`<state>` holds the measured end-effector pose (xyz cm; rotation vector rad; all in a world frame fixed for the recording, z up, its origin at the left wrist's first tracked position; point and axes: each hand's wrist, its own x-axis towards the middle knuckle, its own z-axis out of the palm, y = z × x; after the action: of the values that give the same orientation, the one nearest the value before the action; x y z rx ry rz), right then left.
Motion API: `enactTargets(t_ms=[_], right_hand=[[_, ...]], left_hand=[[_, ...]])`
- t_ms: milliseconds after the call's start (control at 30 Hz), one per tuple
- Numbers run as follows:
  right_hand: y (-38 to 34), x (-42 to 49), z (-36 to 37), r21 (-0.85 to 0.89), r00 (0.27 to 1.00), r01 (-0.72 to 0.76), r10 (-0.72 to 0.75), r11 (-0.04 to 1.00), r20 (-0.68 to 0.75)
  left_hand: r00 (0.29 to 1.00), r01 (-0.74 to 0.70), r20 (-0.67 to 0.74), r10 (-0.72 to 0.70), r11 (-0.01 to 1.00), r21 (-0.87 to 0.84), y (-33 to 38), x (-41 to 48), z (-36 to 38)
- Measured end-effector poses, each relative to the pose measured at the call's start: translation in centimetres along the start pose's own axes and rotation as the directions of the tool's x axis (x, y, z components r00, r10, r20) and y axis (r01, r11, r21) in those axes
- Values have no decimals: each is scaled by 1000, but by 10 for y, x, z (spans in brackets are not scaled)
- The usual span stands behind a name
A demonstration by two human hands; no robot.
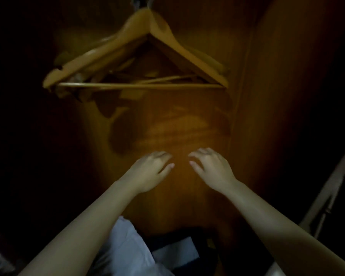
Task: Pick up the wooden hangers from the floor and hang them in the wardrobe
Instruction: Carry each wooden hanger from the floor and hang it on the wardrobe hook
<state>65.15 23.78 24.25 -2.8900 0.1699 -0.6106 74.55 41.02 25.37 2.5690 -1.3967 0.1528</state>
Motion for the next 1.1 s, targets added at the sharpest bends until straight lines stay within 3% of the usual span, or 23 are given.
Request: enactTargets(t_ms=[200, 367, 500, 600, 733, 933, 1100], right_hand=[[46, -86, 60, 40, 921, -270, 246, 962, 303], [83, -177, 101, 41, 736, -530, 435, 847, 519], [111, -262, 117, -20, 544, -736, 609, 677, 577], [124, -335, 120, -38, 444, -809, 653, 586, 614], [130, -427, 112, -55, 246, -924, 699, 378, 671], [120, -574, 87, -112, -24, -991, 727, 74, 686], [109, -694, 58, -157, -222, -975, 678, -158, 700]], left_hand=[[949, -21, 302, 88, 976, -219, 26, -5, 83], [860, 64, 494, 126, 934, -351, 59, -17, 158], [808, 144, 572, 138, 896, -420, 87, -38, 217], [744, 176, 649, 159, 890, -420, 117, -61, 258], [632, 154, 743, 222, 903, -401, 172, -88, 298], [530, 84, 803, 272, 926, -369, 278, -125, 339], [441, 133, 830, 341, 890, -436, 364, -161, 362]])
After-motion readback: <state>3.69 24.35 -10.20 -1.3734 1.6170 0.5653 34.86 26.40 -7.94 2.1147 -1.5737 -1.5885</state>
